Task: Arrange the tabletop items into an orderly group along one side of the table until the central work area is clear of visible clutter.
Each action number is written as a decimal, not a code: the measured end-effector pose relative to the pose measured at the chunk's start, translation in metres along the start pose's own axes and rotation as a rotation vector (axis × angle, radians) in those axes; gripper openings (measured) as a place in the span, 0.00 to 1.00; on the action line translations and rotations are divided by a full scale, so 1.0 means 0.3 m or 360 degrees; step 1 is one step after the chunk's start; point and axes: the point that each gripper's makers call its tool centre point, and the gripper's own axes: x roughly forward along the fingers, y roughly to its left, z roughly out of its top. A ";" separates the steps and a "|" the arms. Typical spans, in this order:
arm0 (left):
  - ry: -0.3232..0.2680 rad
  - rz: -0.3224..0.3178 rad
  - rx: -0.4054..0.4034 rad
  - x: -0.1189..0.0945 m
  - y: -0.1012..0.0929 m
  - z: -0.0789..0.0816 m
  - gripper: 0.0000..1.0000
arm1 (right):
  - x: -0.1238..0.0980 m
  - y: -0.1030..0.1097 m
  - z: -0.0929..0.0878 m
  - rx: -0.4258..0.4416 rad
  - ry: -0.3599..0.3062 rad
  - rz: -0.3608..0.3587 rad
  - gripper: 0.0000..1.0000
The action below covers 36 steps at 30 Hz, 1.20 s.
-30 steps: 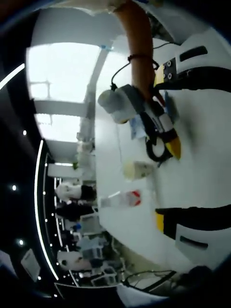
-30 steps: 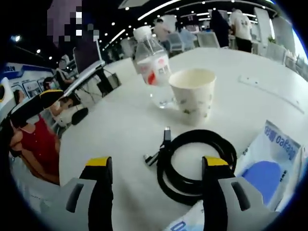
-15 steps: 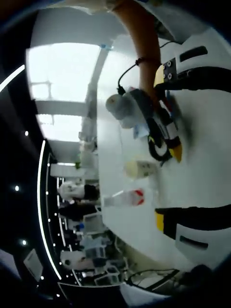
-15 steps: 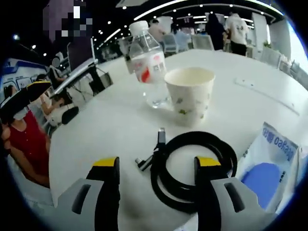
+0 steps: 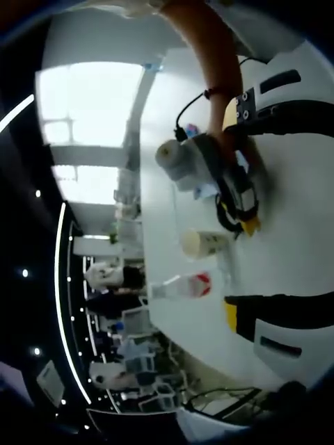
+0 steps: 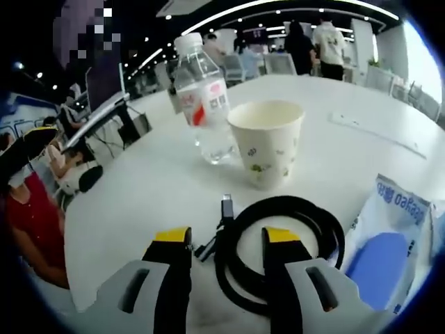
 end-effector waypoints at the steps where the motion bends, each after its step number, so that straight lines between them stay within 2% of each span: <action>1: 0.0007 0.0003 0.0011 0.000 0.002 -0.002 0.93 | 0.004 0.001 0.000 -0.0002 -0.0002 0.0001 0.34; 6: 0.0046 0.0024 0.0070 -0.001 0.007 -0.015 0.91 | 0.007 -0.008 -0.003 0.0014 -0.0001 -0.0044 0.23; 17: 0.0076 0.0024 0.0023 -0.004 0.017 -0.033 0.89 | 0.010 0.000 0.000 0.0050 -0.0016 -0.0049 0.20; 21: 0.0088 0.0030 0.0021 -0.007 0.019 -0.042 0.87 | 0.012 0.003 -0.001 0.0113 -0.0022 -0.0061 0.17; 31: 0.0086 0.0028 0.0054 -0.011 0.014 -0.040 0.88 | 0.006 0.016 0.003 0.0194 -0.0028 -0.0019 0.13; 34: 0.0078 0.0027 0.0058 -0.012 0.012 -0.035 0.88 | -0.015 0.036 0.046 0.0266 -0.0108 0.0031 0.12; 36: 0.0080 0.0022 0.0060 -0.012 0.009 -0.035 0.87 | -0.023 0.041 0.054 0.0278 -0.0107 0.0043 0.11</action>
